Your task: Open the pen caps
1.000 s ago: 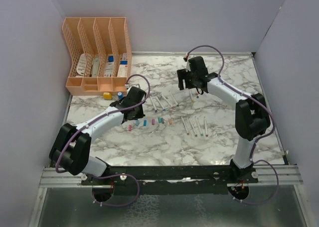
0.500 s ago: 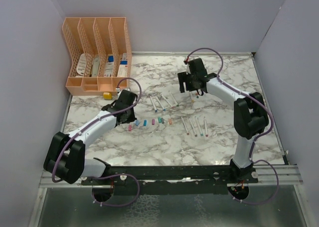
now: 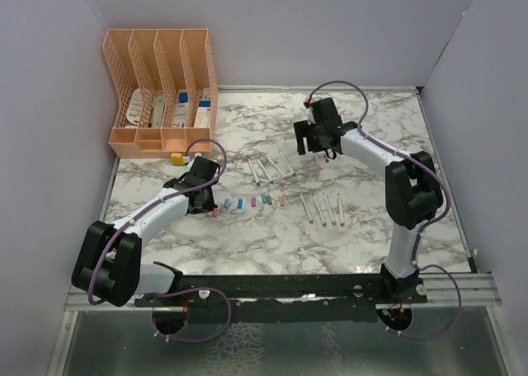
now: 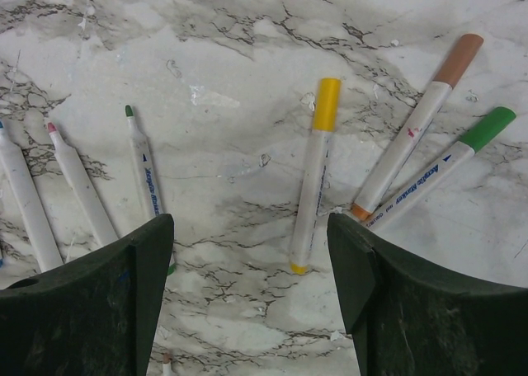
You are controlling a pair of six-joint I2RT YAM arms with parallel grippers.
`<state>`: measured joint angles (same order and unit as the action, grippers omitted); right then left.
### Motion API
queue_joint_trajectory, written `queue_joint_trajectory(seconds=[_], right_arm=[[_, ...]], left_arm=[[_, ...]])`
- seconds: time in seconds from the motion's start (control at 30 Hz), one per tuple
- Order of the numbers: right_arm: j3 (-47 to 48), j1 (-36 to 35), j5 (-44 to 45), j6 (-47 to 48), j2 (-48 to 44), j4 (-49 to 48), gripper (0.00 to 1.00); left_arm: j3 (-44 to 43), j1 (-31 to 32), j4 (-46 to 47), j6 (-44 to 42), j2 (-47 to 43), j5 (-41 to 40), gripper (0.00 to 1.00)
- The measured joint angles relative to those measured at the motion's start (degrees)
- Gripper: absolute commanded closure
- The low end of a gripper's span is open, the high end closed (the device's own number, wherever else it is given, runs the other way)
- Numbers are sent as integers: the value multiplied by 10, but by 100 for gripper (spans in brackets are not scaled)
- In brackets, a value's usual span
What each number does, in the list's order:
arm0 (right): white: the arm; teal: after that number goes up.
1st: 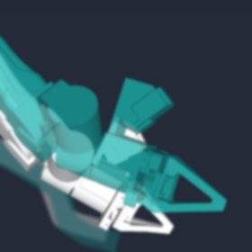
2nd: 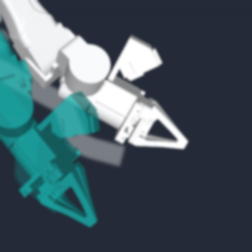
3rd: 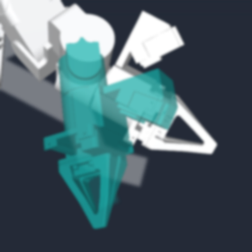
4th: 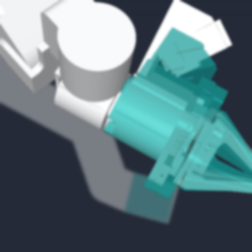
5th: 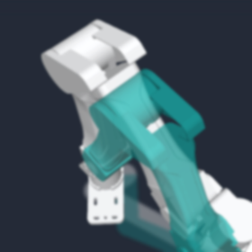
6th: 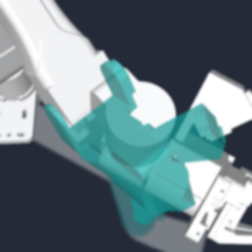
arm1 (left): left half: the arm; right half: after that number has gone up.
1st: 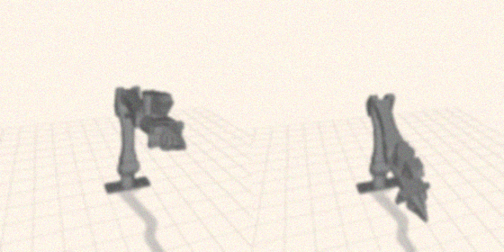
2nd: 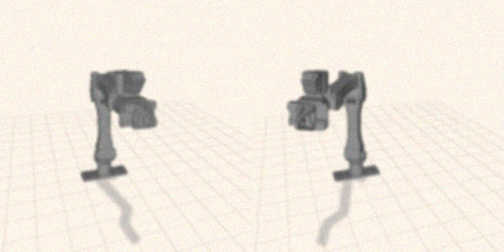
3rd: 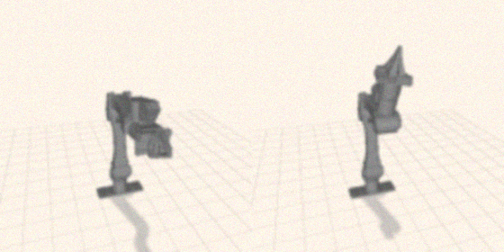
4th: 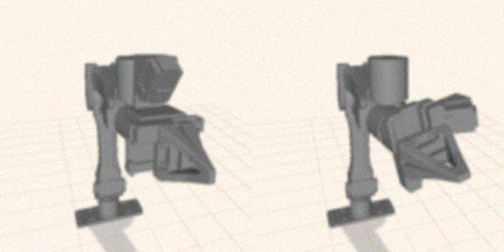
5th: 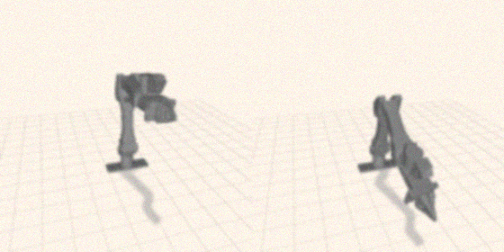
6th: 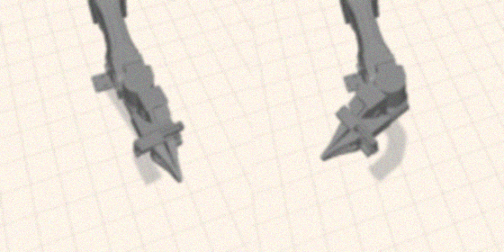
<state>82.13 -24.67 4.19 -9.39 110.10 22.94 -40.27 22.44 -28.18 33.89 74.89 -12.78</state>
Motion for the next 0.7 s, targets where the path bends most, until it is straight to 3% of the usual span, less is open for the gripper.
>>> queue_joint_trajectory(seconds=[0.13, 0.4, 0.7], right_arm=[[0, 0, 0, 0, 5, 0, 25], [14, 0, -2, 0, 33, 0, 25], [34, 7, -2, 0, 86, 1, 26]], left_arm=[[1, -2, -2, 1, 2, -6, 94], [2, -5, -3, 4, 24, -12, 71], [3, -9, -4, 8, 32, -19, 63]])
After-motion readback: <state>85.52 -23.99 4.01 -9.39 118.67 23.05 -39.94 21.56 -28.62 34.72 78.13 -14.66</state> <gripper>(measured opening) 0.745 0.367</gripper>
